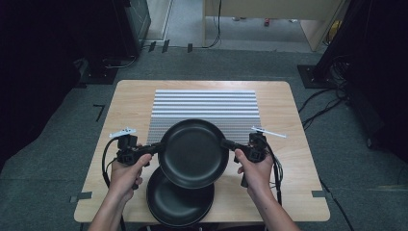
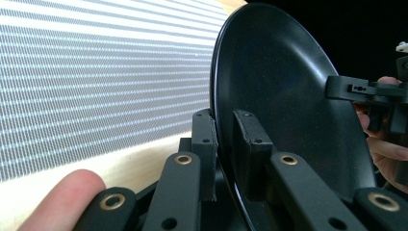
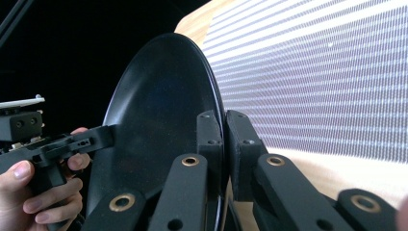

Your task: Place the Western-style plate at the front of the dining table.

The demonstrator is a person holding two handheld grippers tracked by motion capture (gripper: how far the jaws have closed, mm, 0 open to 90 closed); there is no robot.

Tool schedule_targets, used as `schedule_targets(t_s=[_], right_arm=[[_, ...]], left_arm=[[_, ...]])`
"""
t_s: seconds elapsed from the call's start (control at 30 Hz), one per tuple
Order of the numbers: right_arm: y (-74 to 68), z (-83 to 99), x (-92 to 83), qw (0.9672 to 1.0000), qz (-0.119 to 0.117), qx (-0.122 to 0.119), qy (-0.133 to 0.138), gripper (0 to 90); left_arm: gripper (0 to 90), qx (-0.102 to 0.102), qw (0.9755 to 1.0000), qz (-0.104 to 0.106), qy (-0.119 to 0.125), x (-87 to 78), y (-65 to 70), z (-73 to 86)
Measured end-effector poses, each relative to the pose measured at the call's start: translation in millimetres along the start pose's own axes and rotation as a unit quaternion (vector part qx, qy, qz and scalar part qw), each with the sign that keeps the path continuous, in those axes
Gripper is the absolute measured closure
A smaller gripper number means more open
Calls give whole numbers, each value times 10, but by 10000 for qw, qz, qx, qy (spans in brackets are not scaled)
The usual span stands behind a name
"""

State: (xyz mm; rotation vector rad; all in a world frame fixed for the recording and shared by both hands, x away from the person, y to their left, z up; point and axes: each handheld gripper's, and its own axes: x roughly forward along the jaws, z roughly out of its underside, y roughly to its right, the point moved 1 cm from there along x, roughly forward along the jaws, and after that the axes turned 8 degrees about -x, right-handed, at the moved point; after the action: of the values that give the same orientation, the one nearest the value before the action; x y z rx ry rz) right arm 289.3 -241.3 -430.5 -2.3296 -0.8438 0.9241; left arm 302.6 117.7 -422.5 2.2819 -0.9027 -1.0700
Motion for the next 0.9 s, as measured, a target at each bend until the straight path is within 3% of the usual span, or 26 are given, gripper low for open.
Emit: schedule_targets(t_s=[0.4,0.6,0.73,0.9], right_arm=[[204,-349,133,10000,32,51,49,858],[319,-531,247,9999,100,39,101,857],[398,-613,330,9998,156,54,80,857],[561,-679,442,9995,187,235,48,856]], left_arm=[[811,-31,10000,-51,-56,281,-25,-394],[817,-172,9998,-132,-11,454,-84,-574],[815,-199,9995,-241,-106,589,-139,-682],[826,-450,9985,-209,-226,767,-245,-798]])
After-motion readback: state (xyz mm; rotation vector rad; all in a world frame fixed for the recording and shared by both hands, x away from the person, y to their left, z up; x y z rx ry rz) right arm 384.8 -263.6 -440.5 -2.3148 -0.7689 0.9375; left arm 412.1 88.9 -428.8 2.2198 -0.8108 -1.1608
